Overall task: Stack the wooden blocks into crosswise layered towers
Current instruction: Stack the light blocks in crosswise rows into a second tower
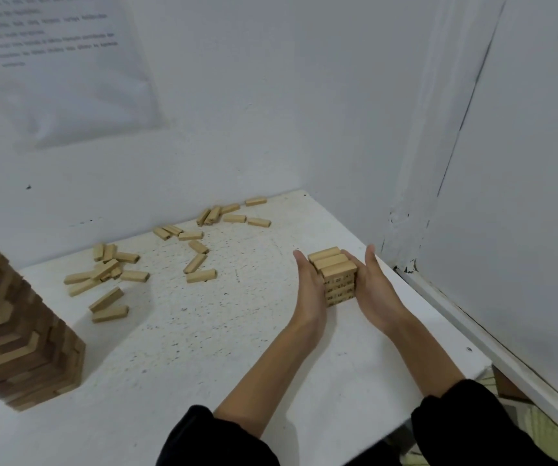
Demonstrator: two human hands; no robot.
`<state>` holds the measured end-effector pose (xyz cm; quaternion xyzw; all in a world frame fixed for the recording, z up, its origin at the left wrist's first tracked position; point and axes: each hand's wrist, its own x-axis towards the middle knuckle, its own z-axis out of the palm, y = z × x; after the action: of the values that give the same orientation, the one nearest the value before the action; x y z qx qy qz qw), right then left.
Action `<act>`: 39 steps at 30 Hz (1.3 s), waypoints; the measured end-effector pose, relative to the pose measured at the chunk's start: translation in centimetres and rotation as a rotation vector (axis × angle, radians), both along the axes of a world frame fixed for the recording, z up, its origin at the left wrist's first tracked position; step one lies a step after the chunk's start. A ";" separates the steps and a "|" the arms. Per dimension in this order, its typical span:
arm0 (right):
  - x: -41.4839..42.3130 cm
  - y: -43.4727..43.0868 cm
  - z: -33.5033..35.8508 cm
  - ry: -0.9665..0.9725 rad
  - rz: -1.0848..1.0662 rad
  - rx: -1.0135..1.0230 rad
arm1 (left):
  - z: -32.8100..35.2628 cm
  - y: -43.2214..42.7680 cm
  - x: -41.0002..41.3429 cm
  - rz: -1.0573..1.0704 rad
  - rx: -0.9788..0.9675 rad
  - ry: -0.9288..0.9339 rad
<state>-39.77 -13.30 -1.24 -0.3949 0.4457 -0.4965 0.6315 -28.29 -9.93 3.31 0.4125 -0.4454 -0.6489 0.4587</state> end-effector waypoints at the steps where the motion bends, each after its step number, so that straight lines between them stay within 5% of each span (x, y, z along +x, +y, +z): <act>1: 0.0 -0.1 -0.2 0.008 0.009 -0.008 | -0.5 -0.3 -0.1 0.003 -0.019 -0.013; 20: 0.7 0.5 -0.1 0.193 -0.046 -0.057 | -2.3 -1.4 -0.5 -0.050 -0.020 -0.058; 25: -1.4 0.4 0.7 0.248 -0.036 -0.242 | -1.6 -1.0 0.5 0.042 0.011 -0.160; 31: -5.1 -1.5 2.0 0.500 0.310 -0.312 | -2.4 -2.7 3.4 0.019 -0.327 -0.463; 39: -5.0 -2.4 2.4 0.514 0.334 -0.300 | -3.2 -3.5 3.3 0.022 -0.417 -0.516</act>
<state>-44.75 -15.69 1.17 -0.6633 0.4414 -0.3306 0.5059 -25.04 -13.43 0.07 0.4654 -0.6654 -0.4130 0.4125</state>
